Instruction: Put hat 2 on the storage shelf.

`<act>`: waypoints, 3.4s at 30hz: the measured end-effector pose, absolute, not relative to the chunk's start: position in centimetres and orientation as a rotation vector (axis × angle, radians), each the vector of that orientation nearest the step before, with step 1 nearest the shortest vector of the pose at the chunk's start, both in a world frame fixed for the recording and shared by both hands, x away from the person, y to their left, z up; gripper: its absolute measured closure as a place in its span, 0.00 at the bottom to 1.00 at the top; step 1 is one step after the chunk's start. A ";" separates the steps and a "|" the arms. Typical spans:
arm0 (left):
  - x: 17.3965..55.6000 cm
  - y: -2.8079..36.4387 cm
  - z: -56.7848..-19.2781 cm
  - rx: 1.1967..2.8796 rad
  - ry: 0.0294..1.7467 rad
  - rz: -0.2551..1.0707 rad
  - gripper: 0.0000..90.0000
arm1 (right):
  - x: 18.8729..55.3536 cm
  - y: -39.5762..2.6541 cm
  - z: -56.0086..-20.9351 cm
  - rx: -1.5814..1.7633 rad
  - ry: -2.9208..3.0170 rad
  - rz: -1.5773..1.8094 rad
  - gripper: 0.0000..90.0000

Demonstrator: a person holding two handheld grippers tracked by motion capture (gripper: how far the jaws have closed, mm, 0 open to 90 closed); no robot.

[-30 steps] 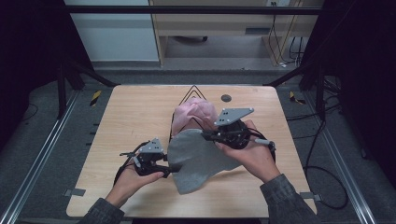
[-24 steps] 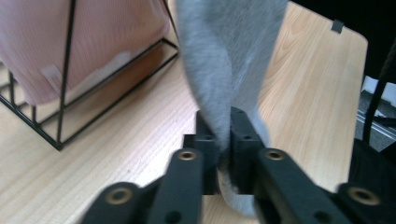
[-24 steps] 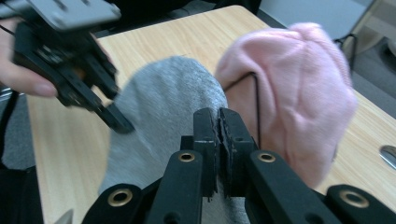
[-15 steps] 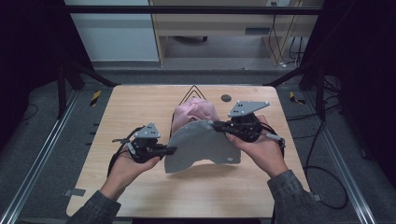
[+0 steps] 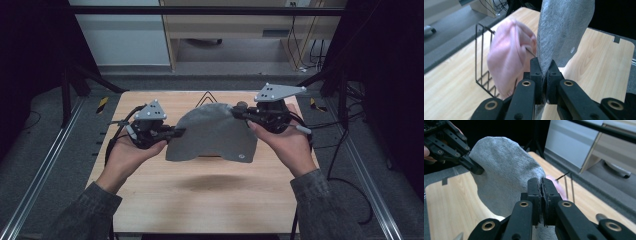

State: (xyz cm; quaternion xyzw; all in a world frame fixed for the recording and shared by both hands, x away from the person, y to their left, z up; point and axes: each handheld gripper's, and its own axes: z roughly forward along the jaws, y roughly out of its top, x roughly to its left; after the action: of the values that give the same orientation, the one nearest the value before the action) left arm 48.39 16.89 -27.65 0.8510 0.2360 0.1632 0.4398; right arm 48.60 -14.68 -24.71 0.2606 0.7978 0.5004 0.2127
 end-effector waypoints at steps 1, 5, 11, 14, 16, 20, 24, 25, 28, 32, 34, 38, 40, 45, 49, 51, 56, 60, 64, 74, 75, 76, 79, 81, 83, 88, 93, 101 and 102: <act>48.5 16.8 -27.4 2.111 0.584 0.406 0.96 | 48.7 -14.8 -24.4 0.725 2.209 1.391 0.96; 48.9 16.4 -26.6 2.093 0.572 0.413 0.96 | 48.9 -15.2 -23.5 0.737 2.180 1.407 0.96; 49.0 15.7 -24.5 2.081 0.528 0.448 0.96 | 49.2 -16.1 -22.1 0.757 2.131 1.441 0.96; 49.0 15.4 -23.5 2.069 0.517 0.465 0.96 | 49.2 -16.5 -21.3 0.758 2.109 1.455 0.96; 49.1 15.2 -22.4 2.063 0.506 0.477 0.96 | 49.2 -16.9 -20.5 0.761 2.084 1.477 0.96; 49.5 14.7 -20.4 2.047 0.488 0.514 0.96 | 49.6 -17.3 -18.8 0.766 2.046 1.492 0.96; 50.8 14.6 -19.0 2.023 0.497 0.540 0.96 | 50.5 -17.4 -17.4 0.772 2.012 1.501 0.96; 51.1 14.6 -18.9 2.024 0.500 0.544 0.96 | 51.2 -17.4 -17.0 0.778 2.001 1.500 0.96; 52.7 14.4 -18.2 2.008 0.507 0.554 0.96 | 52.5 -17.4 -16.5 0.784 1.987 1.491 0.96; 53.8 14.4 -17.8 1.990 0.509 0.565 0.96 | 54.0 -17.6 -16.1 0.798 1.961 1.524 0.96; 54.7 14.5 -17.7 1.976 0.520 0.571 0.96 | 54.5 -17.6 -16.1 0.802 1.957 1.530 0.96; 56.3 14.5 -17.8 1.944 0.551 0.574 0.96 | 56.3 -17.3 -16.3 0.829 1.943 1.523 0.96; 57.1 14.5 -18.1 1.926 0.565 0.587 0.96 | 57.1 -17.1 -16.7 0.837 1.936 1.511 0.96; 58.1 14.3 -18.4 1.922 0.575 0.606 0.96 | 58.3 -17.0 -17.5 0.845 1.924 1.495 0.96; 59.2 14.1 -19.3 1.953 0.592 0.628 0.96 | 58.9 -16.8 -18.0 0.855 1.932 1.478 0.96; 59.7 14.1 -19.6 1.952 0.603 0.626 0.96 | 59.4 -16.7 -18.6 0.860 1.936 1.474 0.96; 60.3 14.0 -21.1 1.953 0.620 0.609 0.96 | 59.9 -16.5 -19.4 0.866 1.948 1.460 0.96; 60.5 13.8 -22.4 1.963 0.629 0.596 0.96 | 60.1 -16.3 -20.2 0.861 1.959 1.469 0.96; 60.6 13.8 -23.3 1.967 0.641 0.594 0.96 | 60.2 -15.3 -21.0 0.834 1.997 1.440 0.96; 61.3 15.0 -25.2 1.950 0.690 0.621 0.97 | 60.5 -14.4 -22.3 0.831 2.017 1.462 0.96; 61.4 15.3 -25.3 1.953 0.697 0.629 0.97 | 60.6 -14.4 -22.3 0.830 2.019 1.466 0.96; 61.5 15.6 -25.4 1.952 0.709 0.632 0.97 | 60.6 -14.3 -22.4 0.831 2.021 1.470 0.96; 61.8 16.2 -25.9 1.954 0.734 0.624 0.97 | 60.7 -14.0 -22.6 0.826 2.031 1.473 0.96; 61.8 16.4 -26.5 1.955 0.742 0.617 0.97 | 60.7 -13.7 -23.0 0.827 2.040 1.475 0.96; 62.0 16.6 -27.1 1.963 0.754 0.610 0.97 | 60.9 -13.3 -23.7 0.824 2.057 1.457 0.96; 62.1 16.7 -28.3 1.983 0.763 0.596 0.97 | 61.2 -13.1 -24.9 0.844 2.083 1.436 0.96; 62.1 16.6 -29.4 1.996 0.778 0.581 0.96 | 61.3 -13.0 -26.0 0.856 2.104 1.421 0.96; 62.1 16.3 -30.6 2.013 0.774 0.560 0.96 | 61.5 -13.2 -27.6 0.879 2.124 1.401 0.96; 62.1 16.3 -30.6 2.013 0.774 0.560 0.96 | 61.5 -13.2 -27.6 0.879 2.124 1.401 0.96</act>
State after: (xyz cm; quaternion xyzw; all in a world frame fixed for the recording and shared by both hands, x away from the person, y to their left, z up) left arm 62.08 16.32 -30.62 0.8109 0.3116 0.2255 0.4410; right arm 61.47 -13.23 -27.63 0.3183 0.7691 0.5074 0.2228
